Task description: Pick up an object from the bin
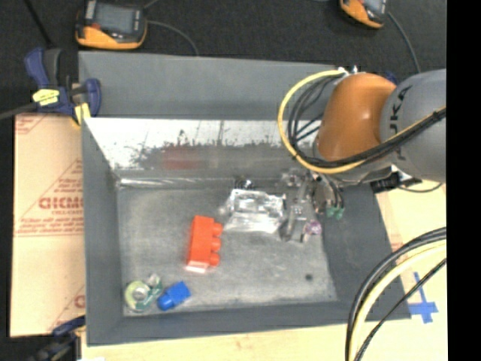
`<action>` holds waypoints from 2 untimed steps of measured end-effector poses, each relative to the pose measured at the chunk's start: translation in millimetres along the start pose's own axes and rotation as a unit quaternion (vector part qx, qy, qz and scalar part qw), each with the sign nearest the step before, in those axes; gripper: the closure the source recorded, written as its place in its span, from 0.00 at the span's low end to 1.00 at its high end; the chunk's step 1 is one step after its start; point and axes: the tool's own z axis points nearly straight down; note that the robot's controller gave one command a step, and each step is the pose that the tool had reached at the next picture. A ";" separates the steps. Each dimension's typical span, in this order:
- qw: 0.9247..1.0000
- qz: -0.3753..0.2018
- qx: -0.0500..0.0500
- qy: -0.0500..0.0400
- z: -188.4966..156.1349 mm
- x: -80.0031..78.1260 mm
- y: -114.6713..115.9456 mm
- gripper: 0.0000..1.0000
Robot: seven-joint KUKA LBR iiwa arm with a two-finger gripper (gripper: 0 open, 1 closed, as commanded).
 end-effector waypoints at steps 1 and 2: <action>1.000 0.010 0.001 -0.002 78.7 -34.0 -14.5 0.00; 1.000 0.009 0.001 -0.006 73.4 -36.2 -14.1 1.00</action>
Offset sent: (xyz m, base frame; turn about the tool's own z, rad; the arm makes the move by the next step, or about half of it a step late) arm 0.0320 -0.0169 -0.0760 0.0205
